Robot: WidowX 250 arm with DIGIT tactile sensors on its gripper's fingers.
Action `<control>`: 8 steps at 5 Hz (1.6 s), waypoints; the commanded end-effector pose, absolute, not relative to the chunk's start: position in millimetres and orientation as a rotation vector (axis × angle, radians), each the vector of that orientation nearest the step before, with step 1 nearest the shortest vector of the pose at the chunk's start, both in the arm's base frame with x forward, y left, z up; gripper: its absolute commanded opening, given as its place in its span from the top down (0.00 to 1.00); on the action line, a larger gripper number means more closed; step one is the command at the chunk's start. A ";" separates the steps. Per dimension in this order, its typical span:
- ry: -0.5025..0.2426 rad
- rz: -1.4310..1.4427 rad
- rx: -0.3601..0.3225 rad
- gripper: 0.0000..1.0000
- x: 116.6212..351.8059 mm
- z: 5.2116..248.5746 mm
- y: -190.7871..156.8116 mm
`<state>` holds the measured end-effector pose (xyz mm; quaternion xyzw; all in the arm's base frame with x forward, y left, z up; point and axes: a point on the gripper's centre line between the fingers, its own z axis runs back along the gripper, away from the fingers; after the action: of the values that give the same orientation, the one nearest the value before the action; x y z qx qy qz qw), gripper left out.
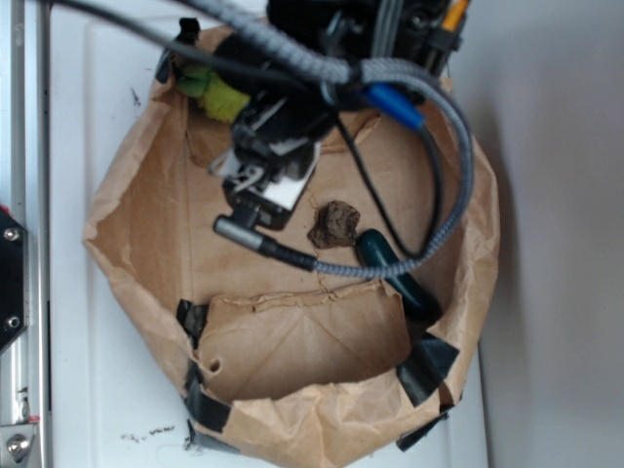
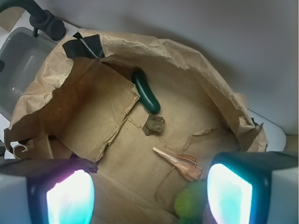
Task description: Grab the rock.
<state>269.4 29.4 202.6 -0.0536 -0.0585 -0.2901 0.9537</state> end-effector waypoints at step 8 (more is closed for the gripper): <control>-0.119 -0.681 -0.127 0.00 287.8 93.5 20.0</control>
<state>280.5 20.3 72.0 -0.0839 -0.0200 -0.3384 0.9370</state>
